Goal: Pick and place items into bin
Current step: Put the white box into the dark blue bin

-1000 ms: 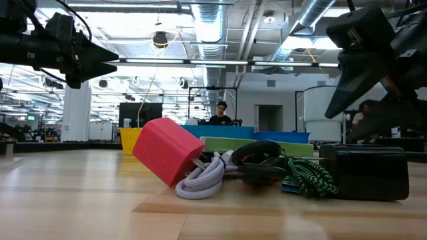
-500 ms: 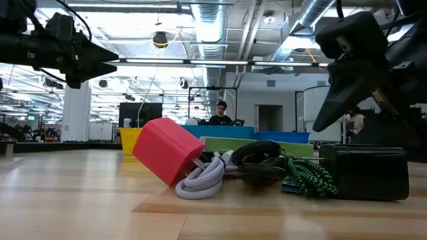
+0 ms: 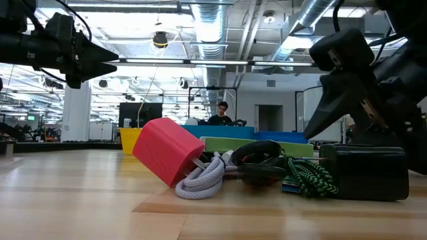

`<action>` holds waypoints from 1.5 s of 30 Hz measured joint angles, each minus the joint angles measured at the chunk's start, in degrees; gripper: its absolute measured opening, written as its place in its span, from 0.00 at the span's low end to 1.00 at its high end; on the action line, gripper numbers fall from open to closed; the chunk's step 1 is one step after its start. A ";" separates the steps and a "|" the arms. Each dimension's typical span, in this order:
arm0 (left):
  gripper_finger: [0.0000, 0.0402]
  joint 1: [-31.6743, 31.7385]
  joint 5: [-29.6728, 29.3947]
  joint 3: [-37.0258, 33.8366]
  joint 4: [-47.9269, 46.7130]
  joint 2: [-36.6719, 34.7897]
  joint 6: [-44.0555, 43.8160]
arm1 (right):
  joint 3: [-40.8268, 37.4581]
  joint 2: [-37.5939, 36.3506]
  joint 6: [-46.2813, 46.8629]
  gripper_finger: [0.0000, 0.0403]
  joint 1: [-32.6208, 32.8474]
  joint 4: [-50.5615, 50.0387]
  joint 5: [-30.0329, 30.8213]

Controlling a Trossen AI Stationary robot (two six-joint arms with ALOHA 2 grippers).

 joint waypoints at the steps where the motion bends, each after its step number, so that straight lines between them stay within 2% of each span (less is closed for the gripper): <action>1: 0.53 0.01 0.00 0.02 0.00 0.00 0.00 | 0.00 0.00 -0.59 0.58 -0.28 0.68 -0.37; 7: 0.53 -0.01 0.00 0.02 0.02 0.00 0.00 | 0.02 0.00 -4.60 0.58 -2.07 4.32 -1.84; 20: 0.53 0.00 0.00 0.01 0.00 0.00 0.00 | 0.02 0.00 -6.78 0.58 -4.85 4.14 -7.21; 45: 0.53 0.01 0.00 0.00 0.02 0.00 0.00 | 0.05 0.00 -6.30 0.58 -4.98 5.32 -7.50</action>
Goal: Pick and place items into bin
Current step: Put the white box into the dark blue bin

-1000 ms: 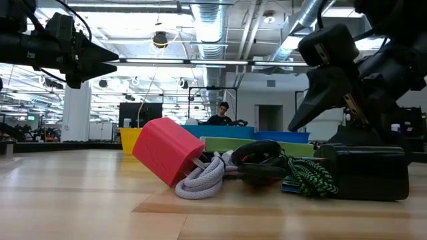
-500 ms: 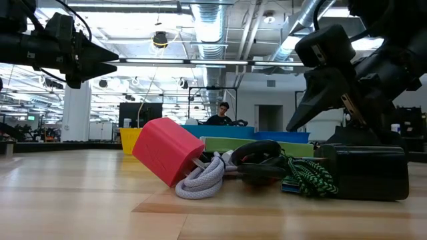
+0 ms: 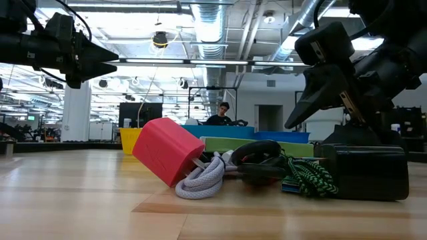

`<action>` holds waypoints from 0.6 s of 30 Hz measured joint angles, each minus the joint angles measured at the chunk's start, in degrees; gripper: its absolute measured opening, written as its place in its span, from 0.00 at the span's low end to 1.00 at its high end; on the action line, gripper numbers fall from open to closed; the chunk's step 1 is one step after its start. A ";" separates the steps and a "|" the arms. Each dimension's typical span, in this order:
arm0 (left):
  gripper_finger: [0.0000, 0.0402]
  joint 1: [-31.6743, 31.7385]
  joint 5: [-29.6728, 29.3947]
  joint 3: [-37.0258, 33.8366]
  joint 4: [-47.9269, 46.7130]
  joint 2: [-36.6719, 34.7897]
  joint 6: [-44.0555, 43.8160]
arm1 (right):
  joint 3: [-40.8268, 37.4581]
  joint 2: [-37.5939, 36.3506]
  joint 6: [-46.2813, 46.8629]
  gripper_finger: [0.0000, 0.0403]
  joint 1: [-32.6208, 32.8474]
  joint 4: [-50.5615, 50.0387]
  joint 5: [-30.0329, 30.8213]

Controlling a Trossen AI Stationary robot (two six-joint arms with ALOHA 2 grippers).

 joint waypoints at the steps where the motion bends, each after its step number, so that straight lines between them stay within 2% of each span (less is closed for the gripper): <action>1: 0.53 0.00 0.00 0.00 -0.01 0.00 0.00 | 0.02 0.00 0.00 0.58 0.00 0.00 0.02; 18: 0.53 0.00 0.00 0.02 -0.02 0.00 0.00 | 0.02 -0.02 -0.26 0.58 -0.13 -0.04 -1.97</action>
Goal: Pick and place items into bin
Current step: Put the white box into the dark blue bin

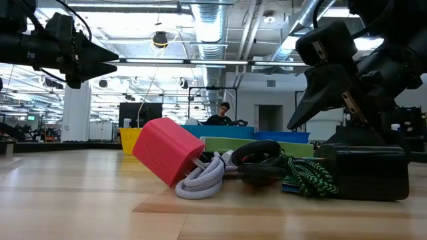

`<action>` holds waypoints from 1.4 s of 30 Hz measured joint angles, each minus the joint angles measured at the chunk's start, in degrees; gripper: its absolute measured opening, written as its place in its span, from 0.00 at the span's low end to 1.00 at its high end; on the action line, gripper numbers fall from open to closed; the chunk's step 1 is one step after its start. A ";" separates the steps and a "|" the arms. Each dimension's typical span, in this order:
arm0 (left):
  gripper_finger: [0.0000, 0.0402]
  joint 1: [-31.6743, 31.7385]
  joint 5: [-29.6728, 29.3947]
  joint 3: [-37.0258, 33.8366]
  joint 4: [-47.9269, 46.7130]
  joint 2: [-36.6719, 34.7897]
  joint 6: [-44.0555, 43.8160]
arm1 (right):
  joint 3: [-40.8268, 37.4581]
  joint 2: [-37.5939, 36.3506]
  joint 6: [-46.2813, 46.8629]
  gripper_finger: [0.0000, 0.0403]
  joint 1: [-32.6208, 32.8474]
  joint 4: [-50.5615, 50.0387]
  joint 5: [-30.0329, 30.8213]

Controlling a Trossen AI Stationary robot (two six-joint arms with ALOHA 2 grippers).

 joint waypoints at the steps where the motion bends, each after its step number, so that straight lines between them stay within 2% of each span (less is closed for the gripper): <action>1: 0.53 0.00 0.00 0.00 0.02 0.00 0.00 | 0.00 0.00 -0.01 0.58 0.00 0.00 0.03; 19: 0.53 -0.01 0.00 -0.01 0.00 0.00 0.01 | 0.02 0.05 -1.51 0.58 -1.27 0.43 -1.25; 26: 0.53 -0.02 0.00 -0.02 0.02 0.00 0.02 | 0.17 5.24 -0.95 0.58 -1.72 7.45 -3.51; 34: 0.53 0.00 0.00 -0.02 0.00 0.00 0.00 | 0.20 5.27 -0.67 0.58 -2.25 7.91 -4.64; 42: 0.53 0.00 0.00 -0.02 0.00 0.00 0.00 | 0.13 5.35 -0.48 0.51 -2.27 7.91 -5.49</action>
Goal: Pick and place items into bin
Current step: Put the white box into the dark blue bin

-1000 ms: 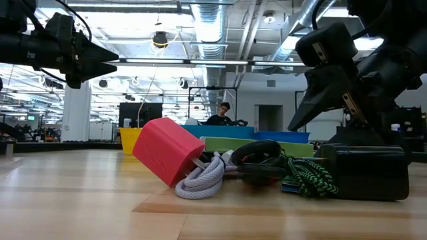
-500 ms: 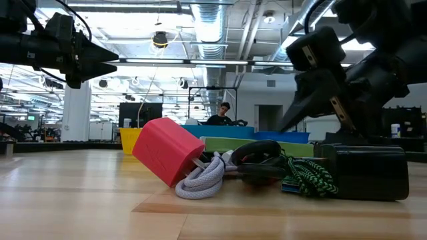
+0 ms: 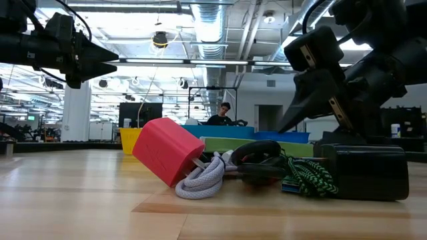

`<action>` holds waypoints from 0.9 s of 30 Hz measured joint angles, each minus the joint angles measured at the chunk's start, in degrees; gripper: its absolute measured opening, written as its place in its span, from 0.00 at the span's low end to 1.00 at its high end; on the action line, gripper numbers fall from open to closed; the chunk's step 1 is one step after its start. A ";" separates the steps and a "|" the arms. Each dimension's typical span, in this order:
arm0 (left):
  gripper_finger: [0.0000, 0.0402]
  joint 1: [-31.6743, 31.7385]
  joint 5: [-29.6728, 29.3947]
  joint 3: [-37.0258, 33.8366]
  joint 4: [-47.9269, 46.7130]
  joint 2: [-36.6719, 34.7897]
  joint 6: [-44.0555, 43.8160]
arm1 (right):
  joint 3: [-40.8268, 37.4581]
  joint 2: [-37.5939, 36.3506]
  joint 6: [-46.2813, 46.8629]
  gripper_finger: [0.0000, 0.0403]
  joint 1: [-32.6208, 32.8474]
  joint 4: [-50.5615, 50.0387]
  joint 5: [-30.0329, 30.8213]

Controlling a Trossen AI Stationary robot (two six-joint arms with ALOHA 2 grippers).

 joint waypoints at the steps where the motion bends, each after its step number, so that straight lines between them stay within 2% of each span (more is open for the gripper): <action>1: 0.53 -0.02 0.00 0.01 0.00 0.00 0.00 | 0.00 0.00 0.04 0.50 0.00 0.00 -0.02; 11: 0.53 -0.01 0.00 0.00 0.00 0.00 0.01 | -0.04 0.07 0.11 0.41 0.00 -0.02 -0.82; 27: 0.53 0.00 0.00 0.00 0.00 0.00 0.00 | -0.09 0.11 -0.42 0.33 0.07 -0.18 -1.72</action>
